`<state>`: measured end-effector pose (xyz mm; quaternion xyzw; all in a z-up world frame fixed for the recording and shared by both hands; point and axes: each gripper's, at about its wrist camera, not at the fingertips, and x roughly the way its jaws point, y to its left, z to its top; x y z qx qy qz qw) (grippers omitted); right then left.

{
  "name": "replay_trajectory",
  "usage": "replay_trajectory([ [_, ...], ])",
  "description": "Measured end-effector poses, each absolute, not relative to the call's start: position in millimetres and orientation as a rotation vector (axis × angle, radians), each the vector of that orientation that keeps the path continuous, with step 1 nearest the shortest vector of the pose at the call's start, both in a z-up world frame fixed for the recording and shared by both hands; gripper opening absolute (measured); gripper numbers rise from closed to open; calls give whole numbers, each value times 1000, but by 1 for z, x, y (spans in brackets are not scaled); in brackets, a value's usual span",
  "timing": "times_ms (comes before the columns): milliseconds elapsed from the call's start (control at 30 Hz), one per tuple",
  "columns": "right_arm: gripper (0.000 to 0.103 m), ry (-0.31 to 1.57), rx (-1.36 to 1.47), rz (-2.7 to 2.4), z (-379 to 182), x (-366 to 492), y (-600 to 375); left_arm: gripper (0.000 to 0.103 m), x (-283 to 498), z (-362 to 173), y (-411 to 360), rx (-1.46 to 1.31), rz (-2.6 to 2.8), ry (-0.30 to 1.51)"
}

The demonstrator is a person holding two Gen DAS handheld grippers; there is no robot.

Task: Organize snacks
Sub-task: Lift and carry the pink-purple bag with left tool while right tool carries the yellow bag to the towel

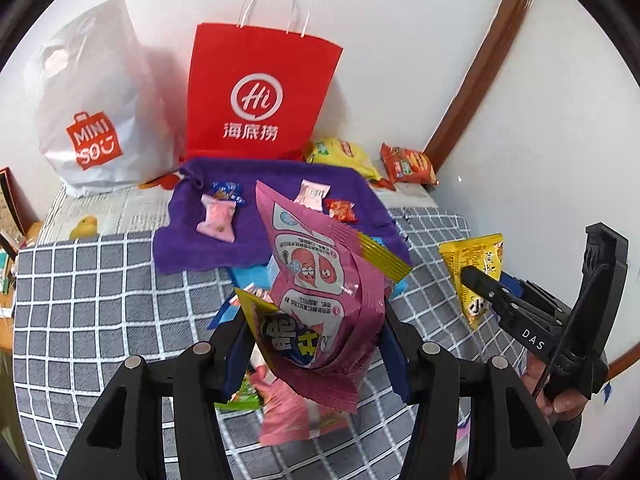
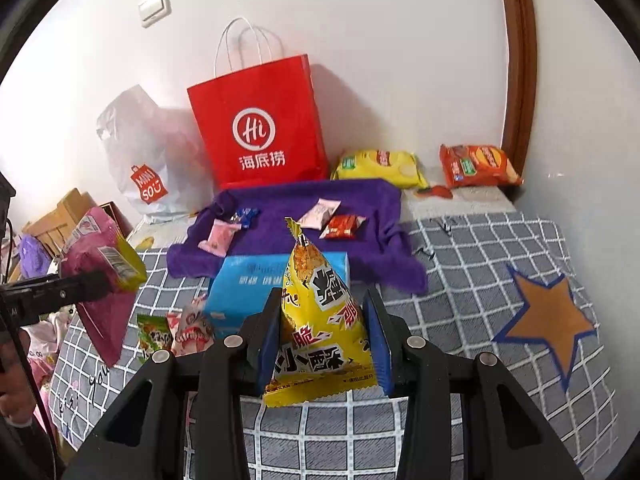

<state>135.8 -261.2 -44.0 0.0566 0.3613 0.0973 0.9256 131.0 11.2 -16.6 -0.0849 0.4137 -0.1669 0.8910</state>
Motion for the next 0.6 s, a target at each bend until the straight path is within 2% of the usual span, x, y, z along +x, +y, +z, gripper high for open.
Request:
replay_trajectory([
  [600,39,683,93,228,-3,209,-253,54,187,11,9,-180,-315,825],
])
